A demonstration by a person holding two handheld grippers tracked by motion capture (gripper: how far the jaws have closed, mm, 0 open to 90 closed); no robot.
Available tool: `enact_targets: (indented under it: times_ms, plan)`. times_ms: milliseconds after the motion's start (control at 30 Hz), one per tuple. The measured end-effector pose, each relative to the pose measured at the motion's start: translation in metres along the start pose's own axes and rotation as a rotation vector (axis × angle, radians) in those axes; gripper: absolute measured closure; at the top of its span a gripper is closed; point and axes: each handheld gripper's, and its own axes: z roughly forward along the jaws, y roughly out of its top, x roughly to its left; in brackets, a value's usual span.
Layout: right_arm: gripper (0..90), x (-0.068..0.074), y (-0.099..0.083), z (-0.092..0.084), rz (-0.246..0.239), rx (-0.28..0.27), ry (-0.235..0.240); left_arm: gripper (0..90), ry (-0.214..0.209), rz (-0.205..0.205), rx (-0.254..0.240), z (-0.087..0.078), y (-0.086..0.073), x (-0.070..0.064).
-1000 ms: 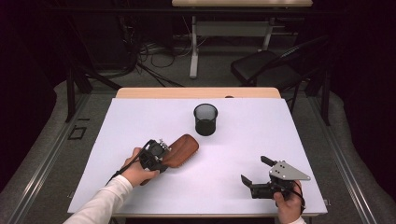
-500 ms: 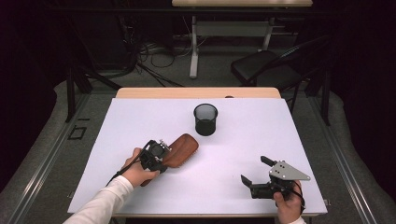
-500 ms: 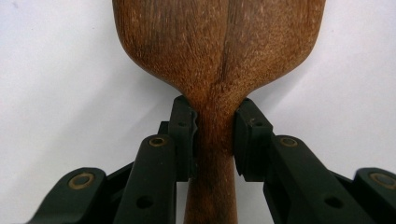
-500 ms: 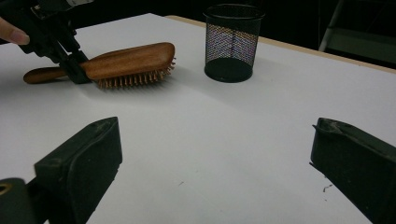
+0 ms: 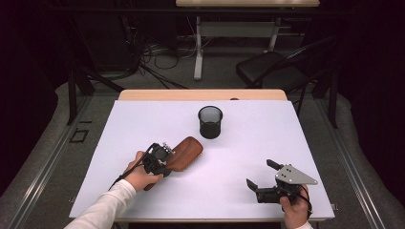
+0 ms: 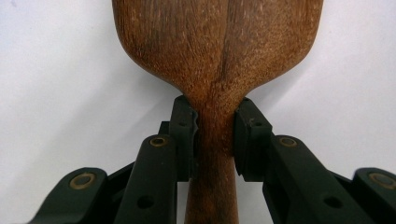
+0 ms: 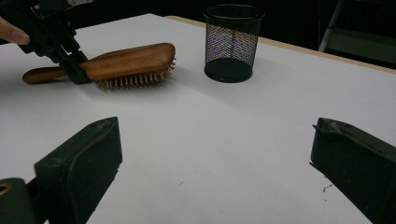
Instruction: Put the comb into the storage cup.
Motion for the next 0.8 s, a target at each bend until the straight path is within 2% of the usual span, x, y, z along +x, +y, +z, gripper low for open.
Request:
enact_targets:
  times_ms: [333, 800]
  plan:
    - [1.7, -0.0001, -0.0001, 0.0002, 0.001, 0.001, 0.000, 72.4, -0.012, -0.011, -0.011, -0.0008, -0.0008, 0.0010]
    - [1.7, -0.0004, -0.0001, -0.0003, 0.000, 0.002, 0.000, 72.6, -0.025, -0.023, -0.076, -0.0006, -0.0083, 0.0021]
